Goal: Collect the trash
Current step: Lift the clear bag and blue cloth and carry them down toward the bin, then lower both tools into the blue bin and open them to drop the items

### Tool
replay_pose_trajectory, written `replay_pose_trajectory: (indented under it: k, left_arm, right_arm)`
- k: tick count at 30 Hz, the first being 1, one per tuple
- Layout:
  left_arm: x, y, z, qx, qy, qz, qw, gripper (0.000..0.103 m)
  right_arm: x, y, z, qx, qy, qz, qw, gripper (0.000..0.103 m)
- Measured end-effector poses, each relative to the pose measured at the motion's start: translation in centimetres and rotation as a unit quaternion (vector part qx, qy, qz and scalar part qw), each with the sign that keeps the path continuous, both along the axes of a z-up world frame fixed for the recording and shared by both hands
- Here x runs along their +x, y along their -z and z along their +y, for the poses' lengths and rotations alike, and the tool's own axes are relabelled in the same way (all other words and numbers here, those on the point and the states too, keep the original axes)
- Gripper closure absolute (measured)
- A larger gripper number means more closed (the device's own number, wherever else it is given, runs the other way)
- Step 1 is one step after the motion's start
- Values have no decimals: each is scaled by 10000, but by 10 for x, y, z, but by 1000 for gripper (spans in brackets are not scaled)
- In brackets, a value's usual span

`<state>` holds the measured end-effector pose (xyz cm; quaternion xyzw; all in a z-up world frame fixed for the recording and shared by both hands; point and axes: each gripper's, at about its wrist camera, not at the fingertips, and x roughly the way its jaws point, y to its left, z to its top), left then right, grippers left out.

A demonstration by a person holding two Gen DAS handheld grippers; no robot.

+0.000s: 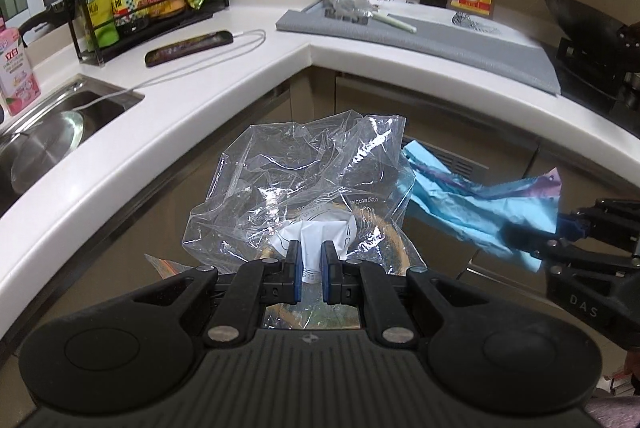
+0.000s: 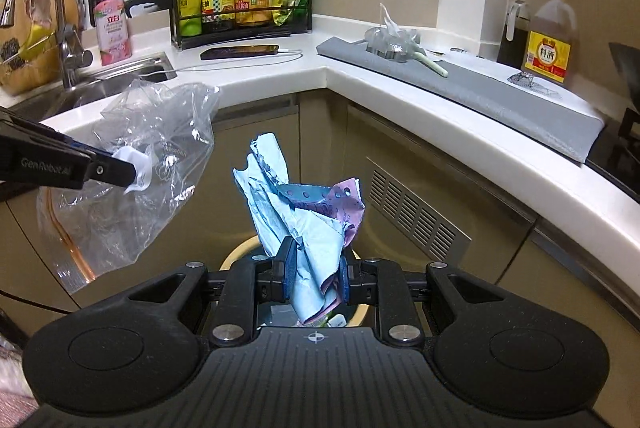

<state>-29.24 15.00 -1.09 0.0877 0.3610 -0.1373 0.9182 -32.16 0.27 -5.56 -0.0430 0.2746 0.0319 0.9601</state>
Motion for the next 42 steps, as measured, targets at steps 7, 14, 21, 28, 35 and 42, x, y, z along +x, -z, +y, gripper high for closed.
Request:
replay_pose_trajectory:
  k: [7,14,21,28,35,42]
  left_arm:
    - [-3,8,0,18,8,100,9999,93]
    - [-5,8,0,34,-23,66,10000,93]
    - [-5,8,0,46,-25,72,10000,93]
    - [-4,10,-2,61,-29,113,9999,93]
    - [0,13,-3,58,-67,207,9997,93]
    - [7,18,-2,55,-90,348,9993,93]
  right_arm:
    - [-2,1,3,-121,-33,66,9999,80]
    - [-3,1,4,-133,-30,65,9999,80]
    - [-1,2,3,-137,-47,86,9999,80]
    - [0,3,2,-119,-53,136,9998,80]
    - [4,4,3,-115,-62,221,9997,80]
    - [12,8,4,-113,-84,353,9993,80]
